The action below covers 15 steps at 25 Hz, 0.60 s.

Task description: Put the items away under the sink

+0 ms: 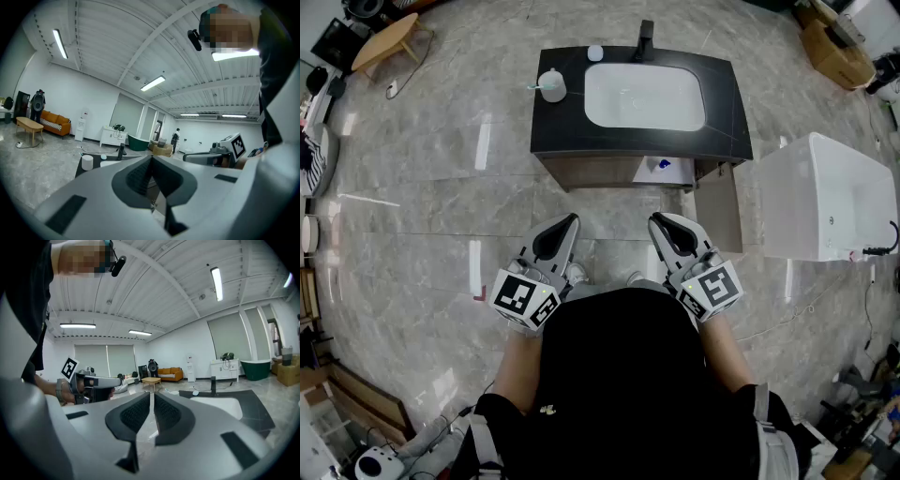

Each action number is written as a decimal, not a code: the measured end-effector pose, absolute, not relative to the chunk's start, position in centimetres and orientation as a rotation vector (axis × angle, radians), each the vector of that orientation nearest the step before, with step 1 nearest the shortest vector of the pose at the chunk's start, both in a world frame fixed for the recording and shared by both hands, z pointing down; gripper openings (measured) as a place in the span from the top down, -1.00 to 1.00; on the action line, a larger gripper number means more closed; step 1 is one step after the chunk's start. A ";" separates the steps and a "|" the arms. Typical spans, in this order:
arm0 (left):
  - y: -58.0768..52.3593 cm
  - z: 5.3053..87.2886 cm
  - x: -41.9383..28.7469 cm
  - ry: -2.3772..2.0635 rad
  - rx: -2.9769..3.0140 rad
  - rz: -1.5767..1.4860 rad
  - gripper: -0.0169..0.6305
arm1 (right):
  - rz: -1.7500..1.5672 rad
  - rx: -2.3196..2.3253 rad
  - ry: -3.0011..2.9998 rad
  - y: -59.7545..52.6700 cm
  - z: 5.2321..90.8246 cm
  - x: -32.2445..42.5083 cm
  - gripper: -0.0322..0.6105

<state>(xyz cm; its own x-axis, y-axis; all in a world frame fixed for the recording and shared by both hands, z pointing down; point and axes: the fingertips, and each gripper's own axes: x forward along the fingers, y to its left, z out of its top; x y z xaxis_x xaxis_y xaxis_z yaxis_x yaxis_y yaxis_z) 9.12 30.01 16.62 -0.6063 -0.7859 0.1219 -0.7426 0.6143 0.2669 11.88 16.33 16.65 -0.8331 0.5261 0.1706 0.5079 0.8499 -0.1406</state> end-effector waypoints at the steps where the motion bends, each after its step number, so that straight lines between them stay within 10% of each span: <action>1: 30.4 16.6 9.1 -2.616 1.256 -0.276 0.88 | 0.131 -0.797 -2.824 16.7 16.7 12.0 0.76; 15: 37.3 17.4 8.7 -2.566 1.321 -0.297 0.88 | 0.165 -0.708 -2.829 23.1 17.0 11.4 0.76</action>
